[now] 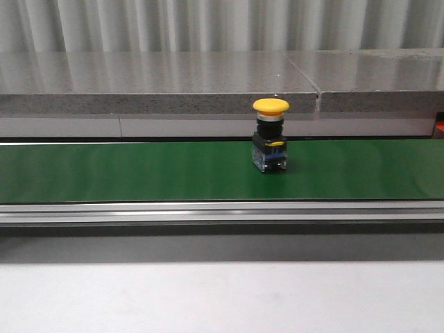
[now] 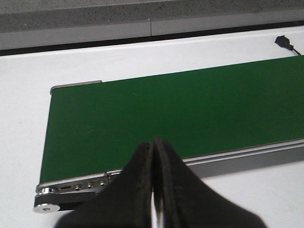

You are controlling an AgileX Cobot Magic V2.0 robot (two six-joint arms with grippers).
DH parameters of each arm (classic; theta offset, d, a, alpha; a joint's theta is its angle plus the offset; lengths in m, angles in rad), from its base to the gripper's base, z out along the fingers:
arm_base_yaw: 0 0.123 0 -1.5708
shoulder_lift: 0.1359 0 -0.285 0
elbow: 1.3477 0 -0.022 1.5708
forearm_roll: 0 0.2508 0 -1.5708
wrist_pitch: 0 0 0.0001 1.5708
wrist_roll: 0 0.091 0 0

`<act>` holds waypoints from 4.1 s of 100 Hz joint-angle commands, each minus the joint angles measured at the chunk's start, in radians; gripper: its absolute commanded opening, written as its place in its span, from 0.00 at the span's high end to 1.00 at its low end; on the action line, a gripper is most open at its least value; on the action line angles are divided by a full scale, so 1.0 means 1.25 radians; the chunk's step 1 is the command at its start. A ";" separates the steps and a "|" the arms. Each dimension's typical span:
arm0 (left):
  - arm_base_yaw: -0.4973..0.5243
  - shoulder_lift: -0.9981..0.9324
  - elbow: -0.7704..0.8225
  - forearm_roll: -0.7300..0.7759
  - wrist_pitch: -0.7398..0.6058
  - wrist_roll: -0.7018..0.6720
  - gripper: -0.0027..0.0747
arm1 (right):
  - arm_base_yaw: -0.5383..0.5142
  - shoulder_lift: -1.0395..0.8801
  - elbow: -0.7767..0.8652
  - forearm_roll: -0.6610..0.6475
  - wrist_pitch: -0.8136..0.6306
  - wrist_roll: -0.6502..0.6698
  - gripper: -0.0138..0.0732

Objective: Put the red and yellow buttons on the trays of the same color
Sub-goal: 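Lower the red button into the red tray and open the right gripper, then lower the right gripper onto the yellow button and grasp it, then lower the yellow button into the yellow tray and release it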

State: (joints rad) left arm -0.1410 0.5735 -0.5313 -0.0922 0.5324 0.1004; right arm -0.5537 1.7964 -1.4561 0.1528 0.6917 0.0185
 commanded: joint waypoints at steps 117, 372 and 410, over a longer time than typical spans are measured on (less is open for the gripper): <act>-0.006 0.001 -0.020 -0.004 -0.064 0.002 0.99 | 0.311 -0.429 0.129 -0.021 0.104 -0.055 0.25; -0.006 0.001 -0.020 -0.004 -0.064 0.002 0.99 | 0.160 -0.382 0.144 -0.038 0.175 0.073 0.74; -0.006 0.001 -0.020 -0.004 -0.064 0.002 0.99 | -0.036 -0.387 0.151 -0.065 0.183 0.073 0.74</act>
State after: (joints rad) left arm -0.1410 0.5735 -0.5313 -0.0922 0.5324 0.1004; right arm -0.5553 1.3481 -1.2528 0.0812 0.9606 0.1090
